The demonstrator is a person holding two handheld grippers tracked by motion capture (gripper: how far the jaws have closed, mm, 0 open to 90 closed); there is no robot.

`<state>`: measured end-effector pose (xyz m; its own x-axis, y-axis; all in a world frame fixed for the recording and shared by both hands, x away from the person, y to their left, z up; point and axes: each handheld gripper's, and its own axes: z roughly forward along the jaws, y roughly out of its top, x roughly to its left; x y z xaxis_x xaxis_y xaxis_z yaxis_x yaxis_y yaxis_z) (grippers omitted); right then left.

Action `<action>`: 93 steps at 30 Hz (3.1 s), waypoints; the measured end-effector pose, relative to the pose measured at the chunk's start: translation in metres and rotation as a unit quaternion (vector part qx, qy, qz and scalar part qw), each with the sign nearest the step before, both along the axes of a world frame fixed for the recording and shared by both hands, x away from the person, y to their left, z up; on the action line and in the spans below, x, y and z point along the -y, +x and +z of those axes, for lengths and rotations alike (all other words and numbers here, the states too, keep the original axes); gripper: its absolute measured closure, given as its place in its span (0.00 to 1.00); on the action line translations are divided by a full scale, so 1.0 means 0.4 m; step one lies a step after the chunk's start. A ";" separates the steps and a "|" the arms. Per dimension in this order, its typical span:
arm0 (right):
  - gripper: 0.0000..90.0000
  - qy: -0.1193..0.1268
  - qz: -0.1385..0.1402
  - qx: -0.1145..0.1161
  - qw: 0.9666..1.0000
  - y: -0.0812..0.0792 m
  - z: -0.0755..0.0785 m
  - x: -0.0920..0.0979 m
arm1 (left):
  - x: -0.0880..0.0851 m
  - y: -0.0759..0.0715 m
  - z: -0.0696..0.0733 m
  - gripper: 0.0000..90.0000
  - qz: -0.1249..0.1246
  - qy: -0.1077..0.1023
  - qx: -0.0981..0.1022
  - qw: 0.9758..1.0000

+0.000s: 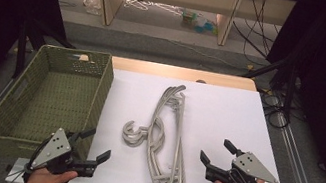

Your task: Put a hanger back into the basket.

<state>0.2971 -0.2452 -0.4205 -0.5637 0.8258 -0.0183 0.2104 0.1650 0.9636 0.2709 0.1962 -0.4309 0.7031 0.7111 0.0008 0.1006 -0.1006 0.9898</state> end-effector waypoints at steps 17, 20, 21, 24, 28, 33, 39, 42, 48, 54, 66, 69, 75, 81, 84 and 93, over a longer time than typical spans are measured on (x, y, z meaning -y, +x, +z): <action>0.27 -0.030 0.014 -0.039 0.999 0.009 -0.011 -0.028 | 0.003 -0.005 0.001 0.18 -0.002 0.004 0.000 1.000; 0.27 -0.034 0.011 -0.038 0.999 0.008 -0.009 -0.032 | 0.003 -0.005 0.001 0.18 -0.001 0.002 0.002 1.000; 0.28 -0.029 0.016 -0.035 0.999 0.009 -0.011 -0.035 | 0.003 -0.005 0.001 0.18 -0.001 0.004 0.002 1.000; 0.28 -0.033 0.015 -0.038 0.999 0.009 -0.008 -0.036 | 0.003 -0.006 0.000 0.18 -0.001 0.004 0.001 1.000; 0.27 -0.028 0.029 -0.037 0.999 0.011 -0.008 -0.038 | 0.003 -0.006 0.001 0.18 -0.001 0.005 0.003 1.000; 0.25 -0.022 0.070 -0.068 0.995 0.020 -0.012 -0.081 | 0.003 -0.006 0.001 0.18 -0.001 0.004 0.002 1.000; 0.27 -0.094 0.126 -0.116 0.981 0.035 -0.020 -0.204 | 0.005 -0.005 -0.002 0.18 0.000 0.005 0.002 1.000; 0.29 -0.113 0.143 -0.132 0.974 0.045 -0.028 -0.247 | 0.004 -0.005 -0.001 0.18 0.002 0.006 0.001 1.000; 0.29 -0.198 0.157 -0.207 0.945 0.102 -0.070 -0.370 | 0.003 -0.005 -0.001 0.18 0.002 0.004 -0.001 1.000; 0.35 -0.278 0.145 -0.239 0.919 0.124 -0.095 -0.442 | 0.002 -0.004 0.000 0.18 0.002 -0.002 0.009 1.000; 0.56 -0.325 0.146 -0.266 0.895 0.140 -0.097 -0.451 | 0.001 -0.008 0.001 0.18 0.006 0.004 0.003 1.000; 0.61 -0.322 0.147 -0.278 0.893 0.146 -0.092 -0.439 | 0.002 -0.008 0.002 0.18 0.003 0.004 0.005 1.000; 0.65 -0.286 0.150 -0.289 0.901 0.150 -0.070 -0.409 | 0.001 -0.007 0.003 0.18 0.002 0.000 0.007 1.000; 0.70 -0.212 0.157 -0.284 0.922 0.134 -0.029 -0.351 | -0.002 -0.009 0.004 0.18 0.004 0.000 0.005 1.000; 0.72 -0.180 0.160 -0.280 0.929 0.127 -0.016 -0.322 | 0.000 -0.009 0.003 0.18 0.004 0.001 0.004 1.000; 0.84 -0.068 0.149 -0.295 0.941 0.107 0.017 -0.181 | -0.003 -0.008 0.007 0.18 0.003 0.001 0.006 1.000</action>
